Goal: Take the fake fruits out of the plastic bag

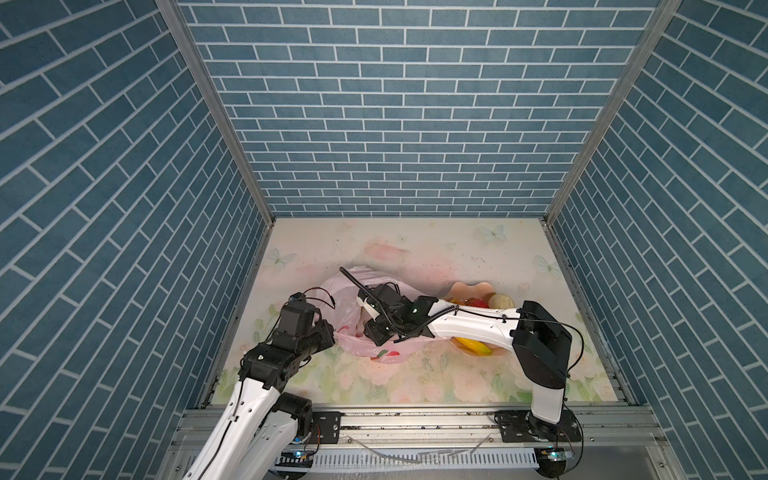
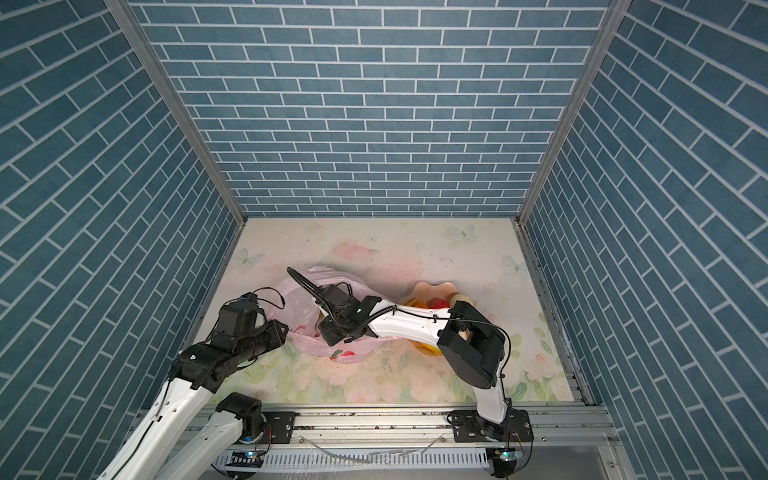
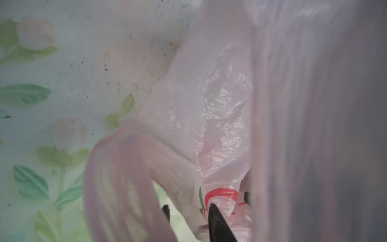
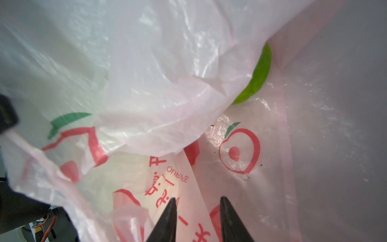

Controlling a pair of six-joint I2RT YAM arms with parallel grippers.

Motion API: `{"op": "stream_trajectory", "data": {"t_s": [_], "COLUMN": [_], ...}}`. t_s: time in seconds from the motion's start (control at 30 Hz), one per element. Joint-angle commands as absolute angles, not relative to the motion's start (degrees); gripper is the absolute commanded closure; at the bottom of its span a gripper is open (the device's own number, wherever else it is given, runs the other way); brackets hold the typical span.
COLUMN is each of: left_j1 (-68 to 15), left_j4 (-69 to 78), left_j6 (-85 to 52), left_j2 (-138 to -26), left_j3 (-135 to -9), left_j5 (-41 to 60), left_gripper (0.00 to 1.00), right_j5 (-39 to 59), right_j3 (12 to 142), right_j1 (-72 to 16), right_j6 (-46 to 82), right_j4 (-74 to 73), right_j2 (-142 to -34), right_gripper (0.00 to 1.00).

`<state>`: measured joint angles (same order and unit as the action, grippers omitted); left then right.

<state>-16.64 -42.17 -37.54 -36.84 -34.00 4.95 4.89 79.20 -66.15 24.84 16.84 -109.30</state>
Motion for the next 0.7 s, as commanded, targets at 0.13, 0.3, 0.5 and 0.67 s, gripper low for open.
{"op": "stream_trajectory", "data": {"t_s": [0.13,0.3,0.5,0.67], "left_j1": [-16.6,-16.6,-16.6,-16.6], "left_j4": [-28.1,-22.3,-8.7,-2.0], "left_j6": [-47.0,-49.0,-53.2,-53.5], "left_j2": [-32.3,-29.7,-29.5,-33.9], "left_j3": [-25.0,-22.0,-16.2,-15.3], "left_j5": [12.6,9.7,7.5,7.4], "left_gripper": [0.34,0.25,0.26,0.54], "right_j5": [4.1,4.7,4.7,6.7], "right_j3": [76.9,77.4,77.5,77.5], "right_j1": [-66.2,-66.1,-66.0,-65.9], "right_j6": [29.2,29.7,30.4,31.1], "right_j4": [12.3,11.9,11.3,10.6], "right_j2": [-107.8,-108.2,-107.9,-107.6], "right_gripper": [0.65,0.65,0.65,0.65]}}
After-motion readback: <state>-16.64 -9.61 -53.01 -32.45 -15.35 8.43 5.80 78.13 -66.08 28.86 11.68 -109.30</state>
